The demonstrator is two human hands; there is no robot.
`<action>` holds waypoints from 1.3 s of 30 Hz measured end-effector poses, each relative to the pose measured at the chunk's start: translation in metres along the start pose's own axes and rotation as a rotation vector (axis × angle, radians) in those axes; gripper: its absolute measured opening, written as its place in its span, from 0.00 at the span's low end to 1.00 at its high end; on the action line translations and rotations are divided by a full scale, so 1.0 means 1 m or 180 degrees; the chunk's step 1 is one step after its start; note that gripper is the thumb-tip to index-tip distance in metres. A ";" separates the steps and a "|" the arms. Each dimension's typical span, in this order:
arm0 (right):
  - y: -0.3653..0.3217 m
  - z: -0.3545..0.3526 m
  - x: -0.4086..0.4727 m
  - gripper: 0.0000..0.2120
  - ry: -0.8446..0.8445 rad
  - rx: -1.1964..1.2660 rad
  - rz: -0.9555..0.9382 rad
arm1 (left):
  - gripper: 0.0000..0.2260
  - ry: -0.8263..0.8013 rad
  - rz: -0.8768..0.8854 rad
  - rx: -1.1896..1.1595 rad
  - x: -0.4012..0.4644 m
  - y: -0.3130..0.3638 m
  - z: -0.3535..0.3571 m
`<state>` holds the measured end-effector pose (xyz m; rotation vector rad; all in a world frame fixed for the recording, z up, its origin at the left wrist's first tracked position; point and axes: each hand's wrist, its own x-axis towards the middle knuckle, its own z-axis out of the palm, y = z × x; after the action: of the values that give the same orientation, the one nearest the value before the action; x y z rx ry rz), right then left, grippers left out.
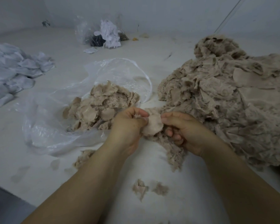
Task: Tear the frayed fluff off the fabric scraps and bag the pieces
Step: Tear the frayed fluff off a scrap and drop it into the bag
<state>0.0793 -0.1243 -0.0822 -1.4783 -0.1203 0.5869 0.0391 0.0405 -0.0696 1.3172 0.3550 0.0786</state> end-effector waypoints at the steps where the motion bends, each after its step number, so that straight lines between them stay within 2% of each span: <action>1: 0.001 -0.001 0.000 0.07 -0.0030 -0.0041 -0.0054 | 0.13 -0.0036 -0.0009 0.0006 -0.001 -0.001 0.003; 5: 0.002 -0.002 -0.001 0.19 -0.0195 -0.0124 -0.0186 | 0.11 -0.0086 -0.0023 0.0036 -0.001 -0.001 0.008; 7: 0.002 -0.001 -0.001 0.16 -0.0182 -0.0058 -0.0113 | 0.11 -0.0073 -0.0022 0.0083 -0.001 0.001 0.010; 10: 0.000 0.000 -0.001 0.04 -0.0210 0.0013 0.0022 | 0.09 0.0003 -0.0010 0.0063 0.001 0.004 0.010; 14: 0.000 0.000 -0.002 0.08 -0.0171 -0.0090 0.0124 | 0.09 0.0074 -0.0033 -0.0009 0.004 0.004 0.009; 18: -0.001 -0.001 -0.002 0.11 -0.0126 0.0125 0.0180 | 0.11 0.0201 -0.0149 -0.0184 0.009 0.003 0.007; 23: -0.001 0.000 -0.002 0.05 -0.0040 0.0075 0.0076 | 0.11 0.0180 -0.0176 -0.0248 0.009 0.001 0.007; 27: 0.000 0.000 -0.003 0.13 -0.0063 -0.0017 0.0051 | 0.09 0.0087 -0.0177 -0.0165 0.007 0.000 0.012; 30: -0.002 0.002 -0.003 0.01 0.0067 0.0067 0.0164 | 0.10 0.0239 -0.0129 -0.0179 0.008 0.002 0.011; 33: -0.003 0.001 -0.002 0.09 0.0272 0.0269 0.0287 | 0.09 0.0447 -0.0028 -0.0143 0.009 0.004 0.005; 39: -0.006 0.000 -0.003 0.12 0.0465 0.0289 0.0424 | 0.08 0.0542 0.0127 -0.0542 0.009 0.009 -0.005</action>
<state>0.0783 -0.1258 -0.0756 -1.4428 0.1182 0.5818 0.0471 0.0494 -0.0635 1.1517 0.4567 0.2505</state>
